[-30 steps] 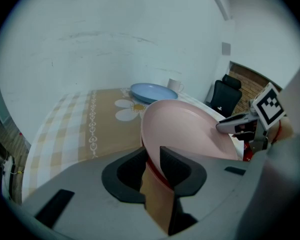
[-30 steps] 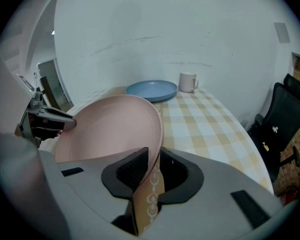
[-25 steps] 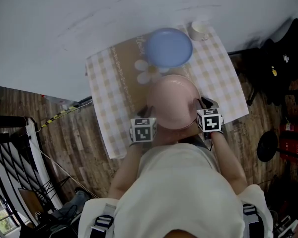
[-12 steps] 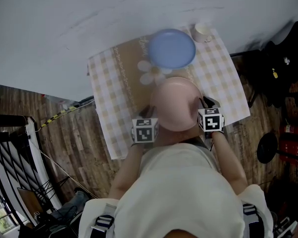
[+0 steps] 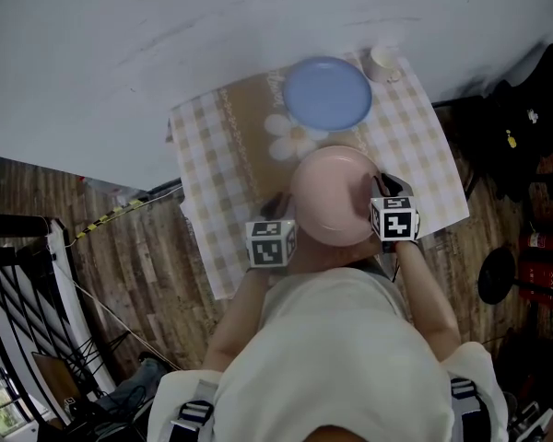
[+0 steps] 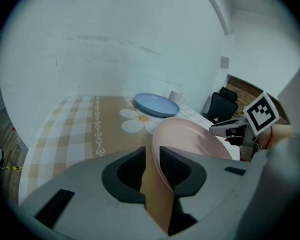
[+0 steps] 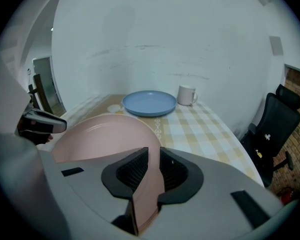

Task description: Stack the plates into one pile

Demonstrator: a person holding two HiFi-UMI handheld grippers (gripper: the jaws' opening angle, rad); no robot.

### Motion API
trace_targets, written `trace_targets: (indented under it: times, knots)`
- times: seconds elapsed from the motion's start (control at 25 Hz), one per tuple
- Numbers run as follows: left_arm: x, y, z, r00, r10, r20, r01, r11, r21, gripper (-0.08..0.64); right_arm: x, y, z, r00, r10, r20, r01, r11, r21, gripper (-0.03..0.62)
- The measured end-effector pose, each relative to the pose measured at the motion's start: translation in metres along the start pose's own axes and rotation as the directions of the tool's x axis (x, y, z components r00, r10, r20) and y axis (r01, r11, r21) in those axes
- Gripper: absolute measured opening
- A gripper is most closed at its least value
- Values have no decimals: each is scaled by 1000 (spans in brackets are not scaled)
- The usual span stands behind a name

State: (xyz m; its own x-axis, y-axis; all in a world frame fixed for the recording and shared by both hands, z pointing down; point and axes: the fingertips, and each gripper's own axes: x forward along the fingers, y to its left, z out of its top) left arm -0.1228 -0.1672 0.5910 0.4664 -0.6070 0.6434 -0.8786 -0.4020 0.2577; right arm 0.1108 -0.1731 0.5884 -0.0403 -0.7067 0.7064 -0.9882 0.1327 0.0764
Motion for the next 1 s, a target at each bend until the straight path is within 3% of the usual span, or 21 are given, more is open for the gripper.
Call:
trace_targets:
  times: [0.52, 1.0]
  knots:
    - [-3, 17, 24, 1000, -11, 21, 10, 1000, 10, 57, 2, 17, 30, 998, 13, 56, -13, 1000, -2, 41]
    - [23, 18, 74, 993, 89, 78, -84, 994, -64, 28, 12, -17, 80, 987, 129, 100, -118, 987, -106, 14]
